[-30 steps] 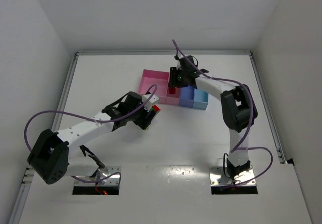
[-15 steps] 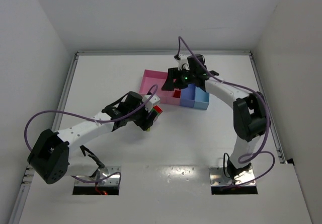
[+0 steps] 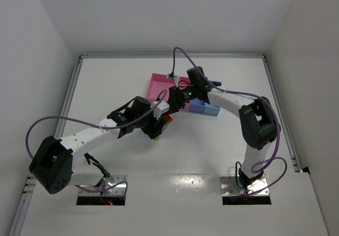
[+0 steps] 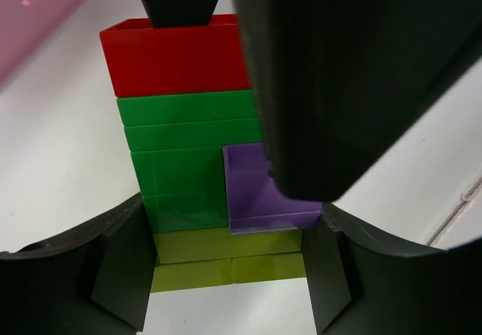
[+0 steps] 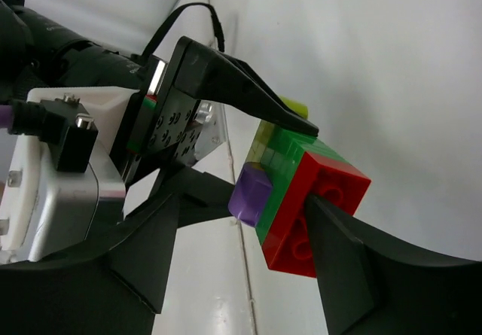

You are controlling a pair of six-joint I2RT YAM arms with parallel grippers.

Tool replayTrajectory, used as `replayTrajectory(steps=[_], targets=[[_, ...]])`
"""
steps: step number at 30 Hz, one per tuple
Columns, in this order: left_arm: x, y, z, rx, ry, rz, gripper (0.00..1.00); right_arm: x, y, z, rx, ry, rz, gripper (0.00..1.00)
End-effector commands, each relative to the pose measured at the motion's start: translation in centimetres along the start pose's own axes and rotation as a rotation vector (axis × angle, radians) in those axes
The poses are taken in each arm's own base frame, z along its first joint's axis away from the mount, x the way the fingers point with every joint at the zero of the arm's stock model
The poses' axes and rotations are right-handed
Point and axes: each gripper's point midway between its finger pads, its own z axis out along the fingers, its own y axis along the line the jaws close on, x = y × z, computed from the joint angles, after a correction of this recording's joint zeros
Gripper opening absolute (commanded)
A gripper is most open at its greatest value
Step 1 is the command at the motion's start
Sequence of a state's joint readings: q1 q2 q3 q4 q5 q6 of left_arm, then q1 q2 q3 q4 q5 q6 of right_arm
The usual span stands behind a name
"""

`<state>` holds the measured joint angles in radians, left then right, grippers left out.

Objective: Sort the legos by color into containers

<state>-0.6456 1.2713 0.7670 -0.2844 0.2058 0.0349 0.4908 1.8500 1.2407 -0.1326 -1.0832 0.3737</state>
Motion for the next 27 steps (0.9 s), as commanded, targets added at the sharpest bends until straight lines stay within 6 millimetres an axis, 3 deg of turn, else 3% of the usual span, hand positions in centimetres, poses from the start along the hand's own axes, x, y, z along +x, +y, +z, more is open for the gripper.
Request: replayTrajectory(steps=[1, 6, 12, 18, 27], targets=[[-4.1, 0.2, -1.3, 0.003, -0.129, 0.025, 0.28, -0.2, 1.4, 0.4, -0.088, 0.005, -0.063, 0.66], [-4.1, 0.2, -1.3, 0.003, -0.129, 0.025, 0.28, 0.7, 1.1, 0.8, -0.083, 0.018, -0.055, 0.63], [-4.3, 0.1, -1.7, 0.002, -0.138, 0.027, 0.28, 0.9, -1.5, 0.1, 0.010, -0.002, -0.040, 0.67], [-4.3, 0.2, -1.7, -0.008, -0.137, 0.026, 0.28, 0.3, -1.2, -0.4, 0.024, -0.016, -0.047, 0.75], [-4.3, 0.2, -1.7, -0.008, -0.137, 0.026, 0.28, -0.3, -1.0, -1.4, 0.042, -0.040, -0.078, 0.75]])
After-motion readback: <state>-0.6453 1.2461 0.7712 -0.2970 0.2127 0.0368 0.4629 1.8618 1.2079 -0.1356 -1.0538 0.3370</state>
